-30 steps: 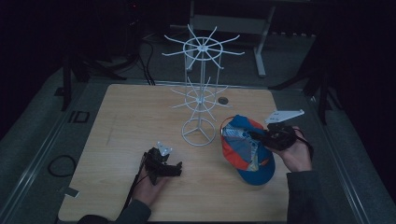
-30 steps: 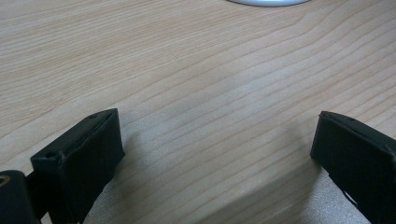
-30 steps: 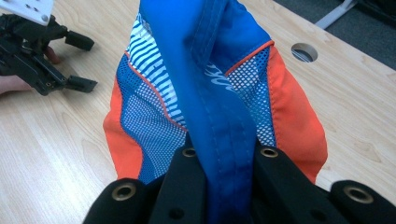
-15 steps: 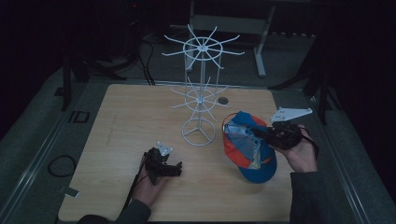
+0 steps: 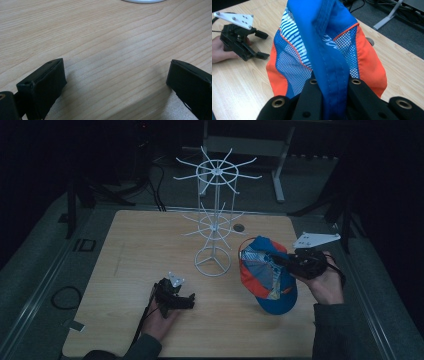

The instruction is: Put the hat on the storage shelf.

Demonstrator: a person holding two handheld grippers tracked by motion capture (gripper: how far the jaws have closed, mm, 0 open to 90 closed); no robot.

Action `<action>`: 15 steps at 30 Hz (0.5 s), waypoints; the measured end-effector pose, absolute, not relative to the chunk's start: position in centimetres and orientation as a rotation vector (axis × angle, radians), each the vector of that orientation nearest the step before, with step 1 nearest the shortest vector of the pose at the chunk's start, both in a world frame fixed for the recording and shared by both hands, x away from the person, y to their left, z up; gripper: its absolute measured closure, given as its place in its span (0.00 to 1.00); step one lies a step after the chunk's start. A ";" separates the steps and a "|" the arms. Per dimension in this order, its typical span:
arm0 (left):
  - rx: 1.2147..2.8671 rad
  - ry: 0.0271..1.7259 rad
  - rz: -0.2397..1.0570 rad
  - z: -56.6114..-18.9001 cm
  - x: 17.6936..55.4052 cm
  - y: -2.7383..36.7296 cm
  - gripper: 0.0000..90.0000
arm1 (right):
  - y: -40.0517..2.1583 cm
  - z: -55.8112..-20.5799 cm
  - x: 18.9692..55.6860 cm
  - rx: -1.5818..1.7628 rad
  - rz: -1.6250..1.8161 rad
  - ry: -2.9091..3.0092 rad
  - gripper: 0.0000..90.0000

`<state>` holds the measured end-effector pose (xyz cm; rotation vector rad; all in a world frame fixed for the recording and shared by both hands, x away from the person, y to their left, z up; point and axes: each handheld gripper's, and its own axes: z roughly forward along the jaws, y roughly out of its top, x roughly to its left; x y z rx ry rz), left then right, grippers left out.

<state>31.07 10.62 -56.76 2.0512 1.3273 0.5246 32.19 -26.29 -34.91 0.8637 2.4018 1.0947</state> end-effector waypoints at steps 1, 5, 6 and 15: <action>2.052 1.327 0.524 -56.8 31.1 10.6 0.03 | -26.3 -34.8 32.2 0.861 1.097 2.400 0.97; 2.050 1.328 0.525 -56.8 31.1 10.6 0.03 | -26.4 -34.4 32.0 0.855 1.102 2.392 0.97; 2.051 1.327 0.525 -56.8 31.1 10.6 0.03 | -26.4 -34.3 32.0 0.852 1.106 2.389 0.97; 2.051 1.328 0.525 -56.8 31.1 10.6 0.03 | -26.4 -33.4 31.8 0.843 1.127 2.388 0.97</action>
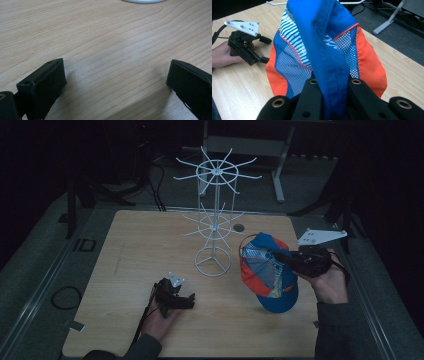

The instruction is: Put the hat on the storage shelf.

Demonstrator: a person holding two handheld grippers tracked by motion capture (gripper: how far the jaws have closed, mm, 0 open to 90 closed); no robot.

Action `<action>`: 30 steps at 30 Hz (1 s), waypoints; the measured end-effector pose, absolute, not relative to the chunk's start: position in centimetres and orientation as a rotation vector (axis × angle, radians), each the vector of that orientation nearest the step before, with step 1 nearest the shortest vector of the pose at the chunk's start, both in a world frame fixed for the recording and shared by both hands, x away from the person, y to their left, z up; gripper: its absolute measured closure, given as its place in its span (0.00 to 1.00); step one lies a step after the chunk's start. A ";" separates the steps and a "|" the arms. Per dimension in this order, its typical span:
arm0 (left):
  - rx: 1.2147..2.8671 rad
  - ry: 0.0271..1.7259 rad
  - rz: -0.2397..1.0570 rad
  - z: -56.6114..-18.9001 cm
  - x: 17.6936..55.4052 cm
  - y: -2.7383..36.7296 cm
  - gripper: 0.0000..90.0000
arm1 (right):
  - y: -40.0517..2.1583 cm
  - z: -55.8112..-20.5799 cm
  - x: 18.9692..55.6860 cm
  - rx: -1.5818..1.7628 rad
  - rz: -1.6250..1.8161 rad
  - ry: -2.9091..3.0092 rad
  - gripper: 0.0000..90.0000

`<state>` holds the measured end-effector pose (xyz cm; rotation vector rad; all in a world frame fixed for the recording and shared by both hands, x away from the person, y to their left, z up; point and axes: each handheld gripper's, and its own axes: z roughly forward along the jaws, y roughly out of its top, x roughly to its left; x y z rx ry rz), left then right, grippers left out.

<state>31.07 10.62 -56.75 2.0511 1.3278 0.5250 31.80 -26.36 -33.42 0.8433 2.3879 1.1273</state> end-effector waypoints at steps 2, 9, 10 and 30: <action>2.051 1.328 0.525 -56.8 31.1 10.6 0.03 | -26.3 -33.3 31.8 0.844 1.126 2.388 0.97; 2.052 1.328 0.525 -56.7 31.1 10.6 0.03 | -26.4 -32.5 31.4 0.816 1.164 2.354 0.97; 2.052 1.328 0.525 -56.8 31.1 10.6 0.03 | -26.4 -32.3 31.4 0.813 1.164 2.351 0.97; 2.052 1.327 0.525 -56.8 31.1 10.6 0.03 | -26.4 -30.4 30.8 0.768 1.240 2.315 0.97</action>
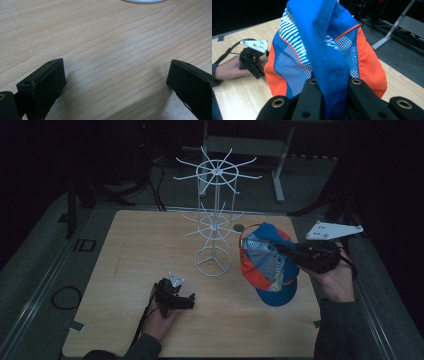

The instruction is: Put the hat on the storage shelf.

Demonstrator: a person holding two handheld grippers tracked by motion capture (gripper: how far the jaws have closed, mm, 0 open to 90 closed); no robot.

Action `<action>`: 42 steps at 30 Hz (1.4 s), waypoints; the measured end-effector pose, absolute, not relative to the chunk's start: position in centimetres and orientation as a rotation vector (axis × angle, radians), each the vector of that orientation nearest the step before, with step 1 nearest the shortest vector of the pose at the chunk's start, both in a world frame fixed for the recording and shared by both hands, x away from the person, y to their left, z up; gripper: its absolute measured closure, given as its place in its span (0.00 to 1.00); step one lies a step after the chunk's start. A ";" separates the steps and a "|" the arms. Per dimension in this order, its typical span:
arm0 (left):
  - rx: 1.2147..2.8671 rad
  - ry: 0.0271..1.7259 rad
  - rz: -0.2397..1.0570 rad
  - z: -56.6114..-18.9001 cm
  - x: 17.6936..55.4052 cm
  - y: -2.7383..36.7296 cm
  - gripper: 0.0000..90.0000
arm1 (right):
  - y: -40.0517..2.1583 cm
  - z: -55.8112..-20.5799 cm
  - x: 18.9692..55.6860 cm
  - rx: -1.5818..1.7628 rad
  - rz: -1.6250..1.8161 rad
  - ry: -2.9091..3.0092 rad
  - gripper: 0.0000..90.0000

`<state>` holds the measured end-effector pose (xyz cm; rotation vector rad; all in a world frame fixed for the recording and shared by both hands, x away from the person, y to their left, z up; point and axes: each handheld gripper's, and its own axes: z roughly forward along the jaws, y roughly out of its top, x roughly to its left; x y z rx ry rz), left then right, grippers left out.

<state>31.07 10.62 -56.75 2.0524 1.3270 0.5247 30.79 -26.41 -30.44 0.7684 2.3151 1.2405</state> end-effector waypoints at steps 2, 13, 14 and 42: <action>2.051 1.328 0.525 -56.8 31.1 10.6 0.03 | -26.4 -30.3 30.8 0.761 1.255 2.315 0.97; 2.049 1.328 0.525 -56.8 31.1 10.6 0.03 | -26.8 -29.2 30.4 0.748 1.297 2.311 0.97; 2.050 1.328 0.525 -56.8 31.1 10.6 0.03 | -26.9 -29.1 30.4 0.747 1.301 2.307 0.97; 2.052 1.327 0.524 -56.8 31.1 10.6 0.03 | -28.0 -26.8 31.5 0.767 1.347 2.242 0.97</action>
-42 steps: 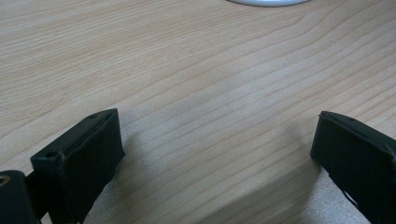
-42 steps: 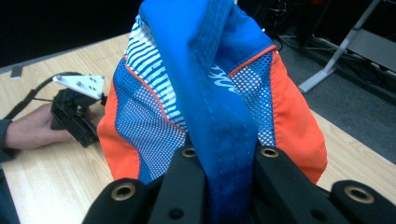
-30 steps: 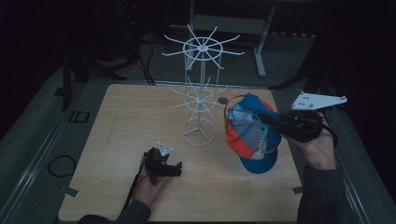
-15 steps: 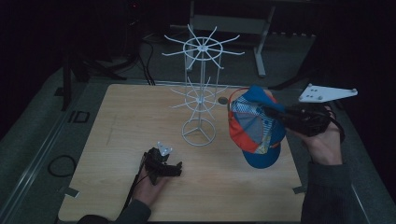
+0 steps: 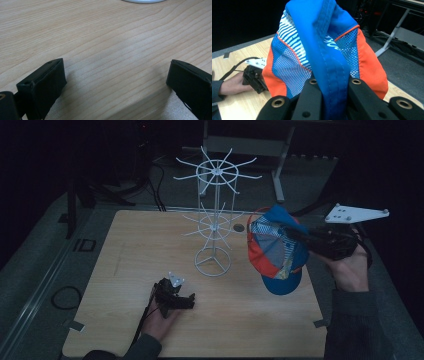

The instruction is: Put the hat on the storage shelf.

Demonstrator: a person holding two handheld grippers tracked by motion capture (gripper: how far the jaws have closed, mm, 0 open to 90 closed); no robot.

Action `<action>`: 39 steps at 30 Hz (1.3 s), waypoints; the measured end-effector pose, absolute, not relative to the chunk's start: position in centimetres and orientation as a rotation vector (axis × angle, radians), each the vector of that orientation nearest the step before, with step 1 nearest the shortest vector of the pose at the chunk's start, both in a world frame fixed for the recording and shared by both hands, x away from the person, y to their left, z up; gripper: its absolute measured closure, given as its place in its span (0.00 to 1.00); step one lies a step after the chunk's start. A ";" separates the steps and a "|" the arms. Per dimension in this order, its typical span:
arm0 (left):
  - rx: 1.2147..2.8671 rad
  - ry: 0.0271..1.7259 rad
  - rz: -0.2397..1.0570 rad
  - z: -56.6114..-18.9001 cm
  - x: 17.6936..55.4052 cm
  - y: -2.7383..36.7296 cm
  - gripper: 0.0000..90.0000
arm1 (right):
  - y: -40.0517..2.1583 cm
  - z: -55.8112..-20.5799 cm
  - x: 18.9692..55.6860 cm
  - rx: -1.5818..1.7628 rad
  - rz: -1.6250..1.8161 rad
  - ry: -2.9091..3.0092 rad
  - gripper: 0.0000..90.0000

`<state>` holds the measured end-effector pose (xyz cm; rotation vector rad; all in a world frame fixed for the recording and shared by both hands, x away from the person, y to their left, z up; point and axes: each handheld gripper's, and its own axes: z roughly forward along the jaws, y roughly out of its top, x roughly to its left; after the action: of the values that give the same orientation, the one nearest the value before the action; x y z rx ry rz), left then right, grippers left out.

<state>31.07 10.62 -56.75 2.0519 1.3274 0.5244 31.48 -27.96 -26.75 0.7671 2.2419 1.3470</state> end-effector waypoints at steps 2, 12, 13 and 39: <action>2.051 1.328 0.525 -56.8 31.1 10.6 0.03 | -28.0 -26.7 31.6 0.766 1.353 2.237 0.97; 2.057 1.326 0.524 -56.7 31.1 10.6 0.03 | -28.1 -25.7 32.0 0.766 1.366 2.208 0.97; 2.057 1.326 0.524 -56.7 31.1 10.6 0.03 | -28.1 -25.7 32.0 0.766 1.366 2.208 0.97; 2.056 1.326 0.525 -56.7 31.1 10.6 0.03 | -28.5 -23.6 33.0 0.760 1.434 2.134 0.97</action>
<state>31.07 10.64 -56.74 2.0558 1.3261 0.5253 33.03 -28.50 -23.64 0.7604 2.1344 1.4336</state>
